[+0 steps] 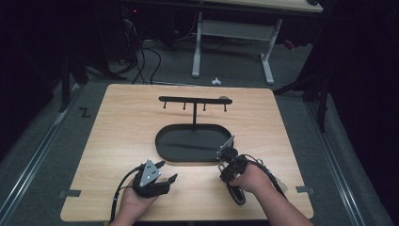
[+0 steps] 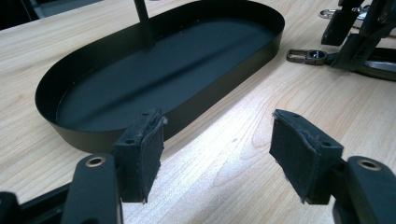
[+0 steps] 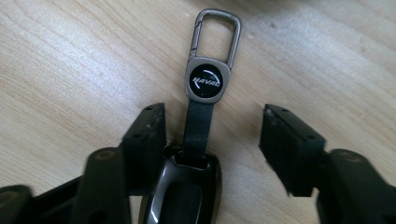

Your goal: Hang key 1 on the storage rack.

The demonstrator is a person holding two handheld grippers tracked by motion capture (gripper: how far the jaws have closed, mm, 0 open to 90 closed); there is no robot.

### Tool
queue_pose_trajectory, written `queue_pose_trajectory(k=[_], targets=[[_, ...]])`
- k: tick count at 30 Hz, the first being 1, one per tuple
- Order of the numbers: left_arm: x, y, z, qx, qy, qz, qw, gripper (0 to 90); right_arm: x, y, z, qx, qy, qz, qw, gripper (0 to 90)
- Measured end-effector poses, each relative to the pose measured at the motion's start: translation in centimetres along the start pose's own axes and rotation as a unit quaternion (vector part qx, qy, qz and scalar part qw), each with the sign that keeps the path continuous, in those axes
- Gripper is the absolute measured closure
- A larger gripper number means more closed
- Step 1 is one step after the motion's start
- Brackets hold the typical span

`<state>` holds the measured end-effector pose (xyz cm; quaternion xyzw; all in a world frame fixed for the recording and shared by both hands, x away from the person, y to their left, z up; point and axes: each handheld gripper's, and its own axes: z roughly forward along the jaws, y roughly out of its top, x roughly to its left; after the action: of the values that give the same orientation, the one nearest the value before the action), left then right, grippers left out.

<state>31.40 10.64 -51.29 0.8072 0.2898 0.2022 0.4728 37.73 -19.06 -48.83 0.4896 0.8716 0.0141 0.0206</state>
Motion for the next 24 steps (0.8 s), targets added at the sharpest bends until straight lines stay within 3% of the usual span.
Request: queue_pose_trajectory(k=[2, 4, 7, 16, 20, 24], targets=[[-0.04, 0.00, 0.03, 0.001, -0.001, 0.001, 1.0000, 34.9, 0.10, -0.01, 0.20, 0.010, 0.008, 0.012, 0.9998, 47.0], [-0.10, 0.00, 0.06, 0.001, -0.001, 0.001, 1.0000, 34.9, 0.26, -0.03, 0.09, 0.012, 0.008, 0.011, 0.9998, 56.0], [-0.13, 0.02, 0.04, 0.000, -0.002, 0.002, 1.0000, 34.9, 0.24, -0.06, 0.07, 0.012, 0.004, 0.009, 0.9999, 59.0], [-0.19, 0.05, 0.03, 0.000, -0.002, 0.004, 1.0000, 35.0, 0.22, -0.06, -0.02, 0.019, 0.006, 0.008, 0.9998, 79.3], [-0.19, 0.06, 0.02, 0.001, -0.003, 0.005, 1.0000, 35.1, 0.39, -0.22, -0.01, 0.011, 0.003, -0.014, 0.9998, 80.2], [-0.22, 0.07, 0.05, 0.001, -0.003, 0.006, 1.0000, 35.1, 0.51, -0.26, -0.04, 0.009, 0.002, -0.019, 0.9998, 80.5]])
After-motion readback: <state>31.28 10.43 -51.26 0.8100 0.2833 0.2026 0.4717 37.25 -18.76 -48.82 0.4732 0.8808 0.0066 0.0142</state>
